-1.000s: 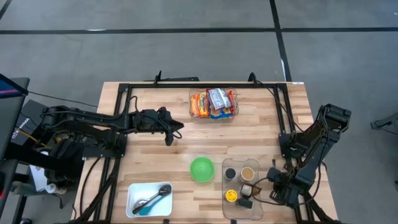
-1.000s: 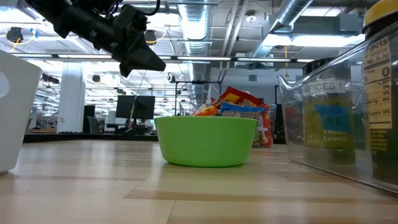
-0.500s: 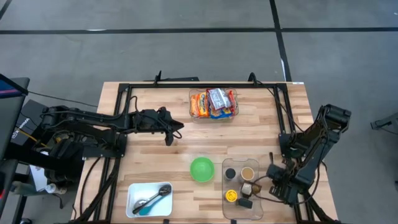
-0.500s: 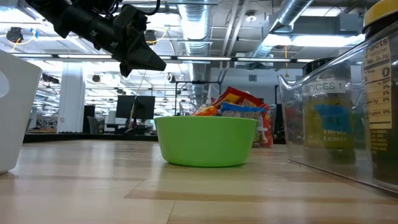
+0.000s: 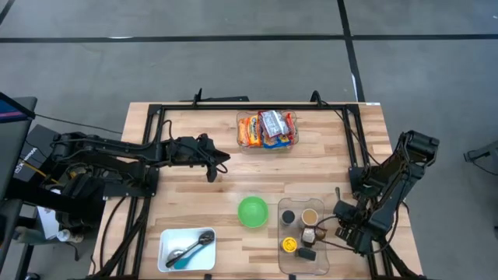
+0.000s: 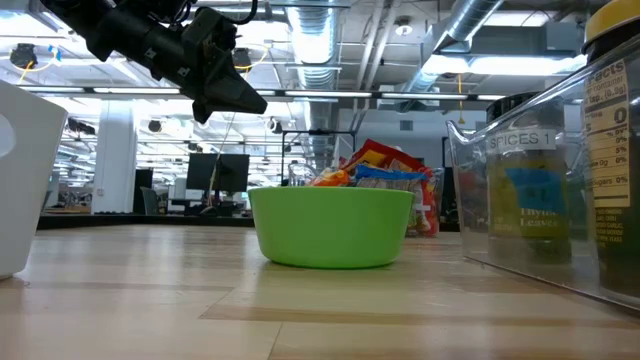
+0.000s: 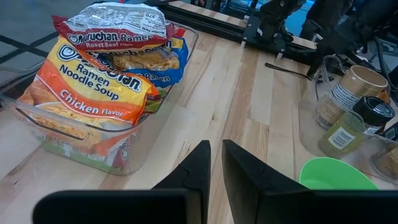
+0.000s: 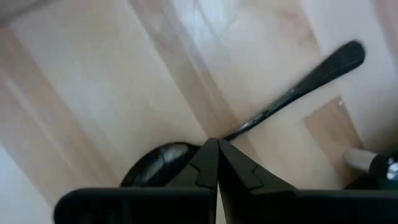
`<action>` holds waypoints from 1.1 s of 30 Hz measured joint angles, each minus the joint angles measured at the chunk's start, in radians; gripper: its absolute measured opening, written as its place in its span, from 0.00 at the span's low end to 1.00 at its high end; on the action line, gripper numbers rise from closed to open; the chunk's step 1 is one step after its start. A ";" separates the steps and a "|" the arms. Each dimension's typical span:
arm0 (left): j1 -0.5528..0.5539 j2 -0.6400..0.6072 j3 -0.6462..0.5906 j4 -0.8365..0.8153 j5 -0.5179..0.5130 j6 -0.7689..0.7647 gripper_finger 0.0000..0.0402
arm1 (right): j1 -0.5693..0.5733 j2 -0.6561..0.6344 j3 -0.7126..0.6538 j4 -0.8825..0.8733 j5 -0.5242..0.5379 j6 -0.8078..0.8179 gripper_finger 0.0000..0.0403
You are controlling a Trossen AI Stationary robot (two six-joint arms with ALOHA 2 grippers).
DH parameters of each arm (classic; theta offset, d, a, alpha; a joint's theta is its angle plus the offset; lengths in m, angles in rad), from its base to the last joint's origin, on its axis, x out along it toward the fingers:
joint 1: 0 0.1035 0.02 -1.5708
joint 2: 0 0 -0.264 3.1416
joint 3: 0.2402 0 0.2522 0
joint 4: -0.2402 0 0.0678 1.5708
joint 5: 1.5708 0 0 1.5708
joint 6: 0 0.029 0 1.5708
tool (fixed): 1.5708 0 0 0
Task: Pick & Place Food Item
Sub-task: Put the black spoon into the white bin
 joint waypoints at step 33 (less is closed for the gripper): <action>0.000 0.000 0.000 0.000 0.000 0.000 0.09 | 0.033 -0.004 0.122 0.161 0.040 0.045 0.00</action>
